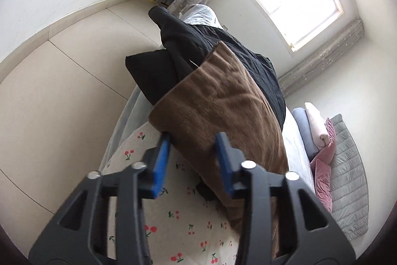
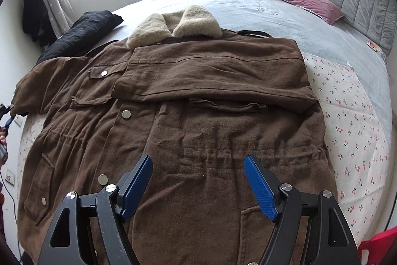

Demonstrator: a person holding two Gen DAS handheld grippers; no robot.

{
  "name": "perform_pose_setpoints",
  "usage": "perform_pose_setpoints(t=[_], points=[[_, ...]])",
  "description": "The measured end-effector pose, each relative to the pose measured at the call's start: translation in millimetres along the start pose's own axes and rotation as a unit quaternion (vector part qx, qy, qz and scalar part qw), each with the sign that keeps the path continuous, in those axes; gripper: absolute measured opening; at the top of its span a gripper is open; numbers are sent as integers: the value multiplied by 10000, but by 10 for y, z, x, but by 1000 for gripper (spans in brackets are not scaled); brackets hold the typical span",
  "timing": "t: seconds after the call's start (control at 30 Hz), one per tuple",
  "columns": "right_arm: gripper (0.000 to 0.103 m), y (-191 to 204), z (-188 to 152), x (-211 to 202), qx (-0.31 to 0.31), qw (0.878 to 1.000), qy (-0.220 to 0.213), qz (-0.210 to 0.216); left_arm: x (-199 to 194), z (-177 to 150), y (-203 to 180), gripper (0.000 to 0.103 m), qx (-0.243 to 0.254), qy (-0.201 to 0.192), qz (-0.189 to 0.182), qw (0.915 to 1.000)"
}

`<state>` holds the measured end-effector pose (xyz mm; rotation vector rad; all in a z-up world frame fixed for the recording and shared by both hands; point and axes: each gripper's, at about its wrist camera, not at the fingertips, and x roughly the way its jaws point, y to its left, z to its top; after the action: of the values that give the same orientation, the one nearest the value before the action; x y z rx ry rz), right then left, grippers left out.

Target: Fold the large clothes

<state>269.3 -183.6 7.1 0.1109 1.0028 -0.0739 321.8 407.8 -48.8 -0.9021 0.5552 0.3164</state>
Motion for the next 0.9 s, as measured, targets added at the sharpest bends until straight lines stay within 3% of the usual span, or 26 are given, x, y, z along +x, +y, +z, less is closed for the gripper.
perform_pose_setpoints(t=[0.03,0.2,0.37,0.47,0.63,0.83,0.9], points=[[77,-2,-2,14,-6,10000,15,9,-20,29,-33,7,74,-64,-1,10000],[77,-30,-8,46,68,9999,63,56,-432,75,-524,6,803,-661,-339,9940],[77,-55,-1,14,114,9999,24,92,-818,38,-1332,6,1315,-849,-1210,9802],[77,-82,6,-19,142,9998,-17,109,-1022,-80,-1881,6,1640,-846,-1804,9661],[77,-148,18,-42,275,9995,-44,145,-1187,-529,-2833,6,2234,-460,-2574,9390],[77,-251,23,-54,443,9988,-63,185,-1106,-1383,-3760,6,2963,258,-3032,9053],[77,-295,22,-44,502,9985,-48,207,-1057,-1772,-3989,6,3353,624,-3115,8869]])
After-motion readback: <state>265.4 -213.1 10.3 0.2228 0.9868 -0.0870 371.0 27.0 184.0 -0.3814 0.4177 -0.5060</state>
